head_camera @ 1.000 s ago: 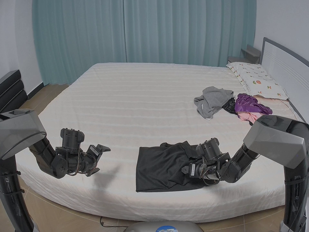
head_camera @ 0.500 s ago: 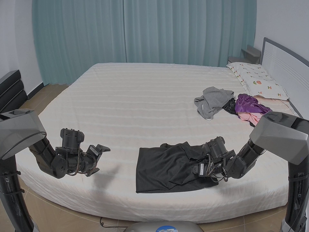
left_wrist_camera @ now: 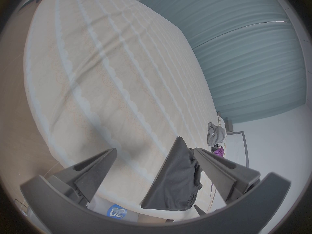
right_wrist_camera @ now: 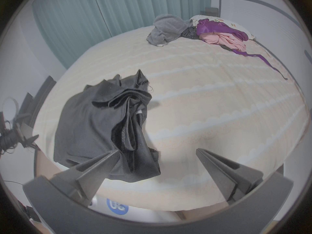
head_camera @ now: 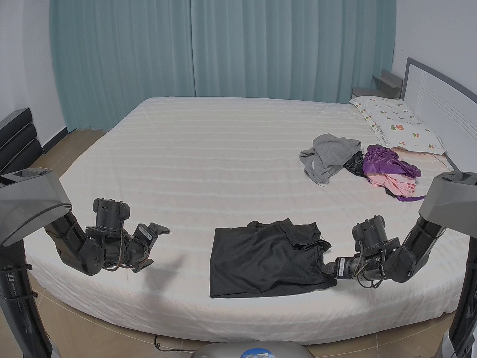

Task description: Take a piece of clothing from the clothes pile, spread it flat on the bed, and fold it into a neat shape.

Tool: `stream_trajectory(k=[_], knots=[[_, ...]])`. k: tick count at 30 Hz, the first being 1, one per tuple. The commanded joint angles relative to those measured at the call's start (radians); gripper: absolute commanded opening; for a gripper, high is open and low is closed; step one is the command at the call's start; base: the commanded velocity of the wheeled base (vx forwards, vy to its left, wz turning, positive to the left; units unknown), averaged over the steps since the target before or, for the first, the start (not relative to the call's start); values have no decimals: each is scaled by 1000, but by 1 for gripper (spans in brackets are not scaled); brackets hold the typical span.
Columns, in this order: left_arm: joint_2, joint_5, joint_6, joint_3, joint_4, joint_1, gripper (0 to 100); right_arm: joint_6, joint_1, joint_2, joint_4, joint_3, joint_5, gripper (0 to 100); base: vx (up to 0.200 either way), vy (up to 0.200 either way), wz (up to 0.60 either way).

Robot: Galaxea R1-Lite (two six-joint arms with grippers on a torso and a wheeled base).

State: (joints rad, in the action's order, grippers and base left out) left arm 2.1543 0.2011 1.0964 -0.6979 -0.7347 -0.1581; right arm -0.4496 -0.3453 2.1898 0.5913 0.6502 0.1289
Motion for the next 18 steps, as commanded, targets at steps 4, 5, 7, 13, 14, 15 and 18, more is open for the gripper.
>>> stream_trajectory(k=[4,5,7,13,14,15,18], knots=[[3,0,0,0,0,0,100,-34,35,-39,96,-32,-169,100,0,0,0],[3,0,0,0,0,0,100,-47,32,-31,104,-26,-189,100,0,0,0],[3,0,0,0,0,0,100,-69,29,-13,124,-11,-219,100,0,0,0],[3,1,0,0,0,0,100,-70,8,36,134,43,-293,100,0,0,0],[3,0,0,0,0,0,100,-66,6,48,131,54,-293,100,0,0,0],[3,1,0,0,0,0,100,-64,6,50,130,55,-293,100,0,0,0],[3,1,0,0,0,0,100,-57,2,96,136,77,-292,100,0,0,0]])
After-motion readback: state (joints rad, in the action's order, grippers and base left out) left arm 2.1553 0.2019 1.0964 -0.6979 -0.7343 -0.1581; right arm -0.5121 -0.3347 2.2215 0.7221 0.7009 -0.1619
